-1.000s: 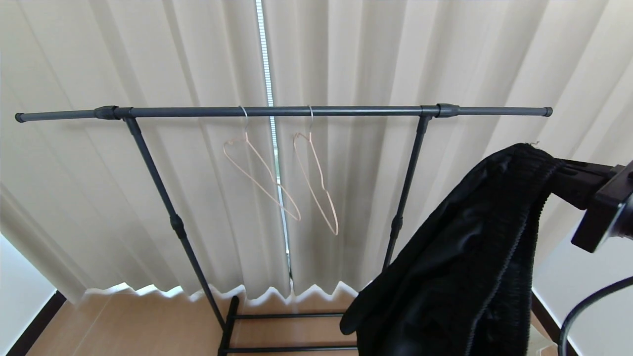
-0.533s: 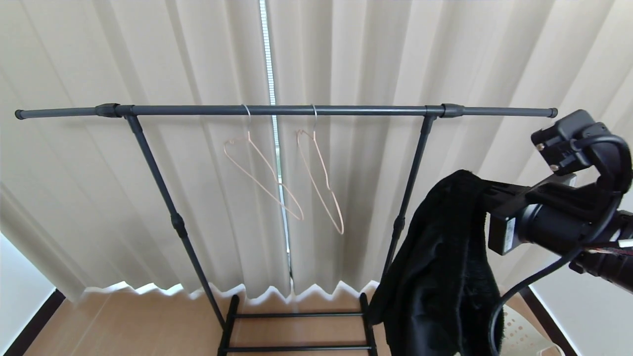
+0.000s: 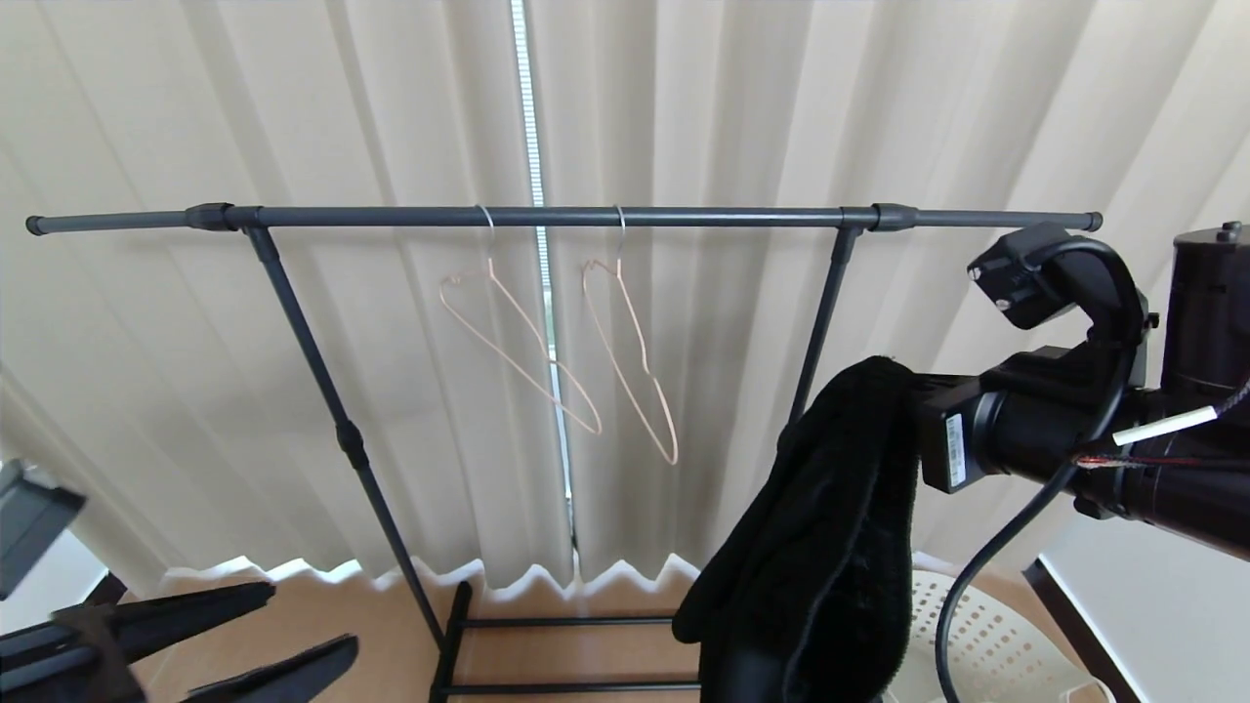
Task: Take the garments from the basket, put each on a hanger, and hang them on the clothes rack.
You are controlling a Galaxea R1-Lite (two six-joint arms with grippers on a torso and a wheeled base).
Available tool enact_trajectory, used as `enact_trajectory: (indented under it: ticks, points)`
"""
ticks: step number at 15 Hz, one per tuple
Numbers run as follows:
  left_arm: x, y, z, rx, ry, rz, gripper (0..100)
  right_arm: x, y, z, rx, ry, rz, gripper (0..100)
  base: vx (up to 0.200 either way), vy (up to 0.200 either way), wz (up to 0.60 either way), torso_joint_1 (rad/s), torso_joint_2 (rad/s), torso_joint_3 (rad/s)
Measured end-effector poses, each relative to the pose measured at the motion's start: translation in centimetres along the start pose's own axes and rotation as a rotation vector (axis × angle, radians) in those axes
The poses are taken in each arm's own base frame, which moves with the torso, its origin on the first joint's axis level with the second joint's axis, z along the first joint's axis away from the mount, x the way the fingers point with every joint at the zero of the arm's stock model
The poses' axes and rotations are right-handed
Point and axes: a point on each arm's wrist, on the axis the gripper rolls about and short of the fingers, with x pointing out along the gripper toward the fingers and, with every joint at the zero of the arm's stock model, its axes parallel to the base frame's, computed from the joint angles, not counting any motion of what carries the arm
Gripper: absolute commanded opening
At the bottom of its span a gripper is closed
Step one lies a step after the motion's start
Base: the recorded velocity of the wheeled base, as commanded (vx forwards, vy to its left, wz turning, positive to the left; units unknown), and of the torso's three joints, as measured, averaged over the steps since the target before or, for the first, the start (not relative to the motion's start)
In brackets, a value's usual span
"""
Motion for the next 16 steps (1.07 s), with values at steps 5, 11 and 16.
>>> enact_trajectory:
  ticks: [5, 11, 16]
  points:
    - [8.4, -3.0, 1.1, -0.027, 0.136, -0.081, 100, 0.8, 1.6, 2.8, 0.055, -0.055, -0.007, 0, 0.0, 0.0, 0.0, 0.0, 0.0, 0.0]
    - [14.8, -7.4, 1.9, -0.06, 0.237, -0.17, 100, 1.8, 3.1, 2.8, 0.145, -0.056, -0.091, 0, 0.0, 0.0, 0.0, 0.0, 0.0, 0.0]
    - [20.1, -9.9, 1.9, -0.102, 0.211, -0.127, 100, 1.5, 4.2, 4.2, 0.256, -0.114, -0.12, 0, 0.0, 0.0, 0.0, 0.0, 0.0, 0.0]
